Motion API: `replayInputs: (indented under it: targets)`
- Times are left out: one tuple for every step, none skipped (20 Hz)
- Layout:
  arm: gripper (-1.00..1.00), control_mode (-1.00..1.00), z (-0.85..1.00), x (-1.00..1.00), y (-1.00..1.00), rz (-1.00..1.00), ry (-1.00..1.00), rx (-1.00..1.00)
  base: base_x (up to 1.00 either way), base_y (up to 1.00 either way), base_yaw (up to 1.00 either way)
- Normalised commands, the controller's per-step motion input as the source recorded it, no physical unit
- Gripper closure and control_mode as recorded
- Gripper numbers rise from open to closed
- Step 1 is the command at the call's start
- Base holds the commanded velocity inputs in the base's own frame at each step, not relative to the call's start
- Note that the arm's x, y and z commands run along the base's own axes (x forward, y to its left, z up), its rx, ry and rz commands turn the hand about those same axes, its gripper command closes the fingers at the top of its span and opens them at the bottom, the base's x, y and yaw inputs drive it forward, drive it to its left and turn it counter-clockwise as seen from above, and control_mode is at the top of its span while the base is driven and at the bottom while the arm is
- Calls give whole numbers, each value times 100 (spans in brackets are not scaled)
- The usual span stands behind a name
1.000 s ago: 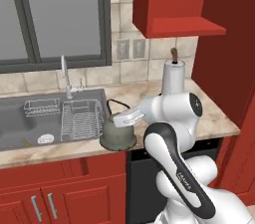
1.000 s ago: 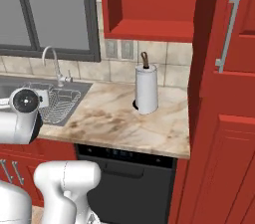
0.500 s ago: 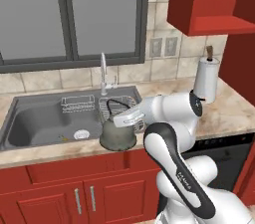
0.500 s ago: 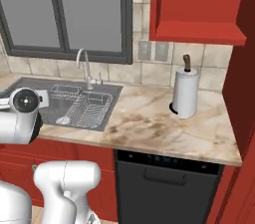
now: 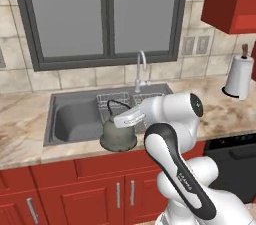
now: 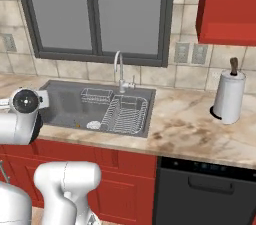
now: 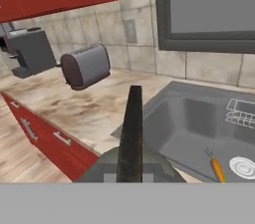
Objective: Open the cabinet, pick the kettle from the cabinet, and place it in the sink.
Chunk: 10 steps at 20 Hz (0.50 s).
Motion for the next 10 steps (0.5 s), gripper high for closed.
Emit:
replayInputs:
  targets:
    - [100,100,0,0,0,0,0,0,12,73,0]
    - [100,100,0,0,0,0,0,0,12,73,-1]
    - [100,100,0,0,0,0,0,0,12,73,-1]
    - [100,100,0,0,0,0,0,0,13,73,-1]
    - [100,100,0,0,0,0,0,0,13,73,-1]
    - [100,100,0,0,0,0,0,0,14,73,-1]
    - [100,100,0,0,0,0,0,0,15,72,-2]
    - [100,100,0,0,0,0,0,0,18,71,-3]
    - [100,100,0,0,0,0,0,0,21,70,-5]
    - [100,100,0,0,0,0,0,0,24,67,-7]
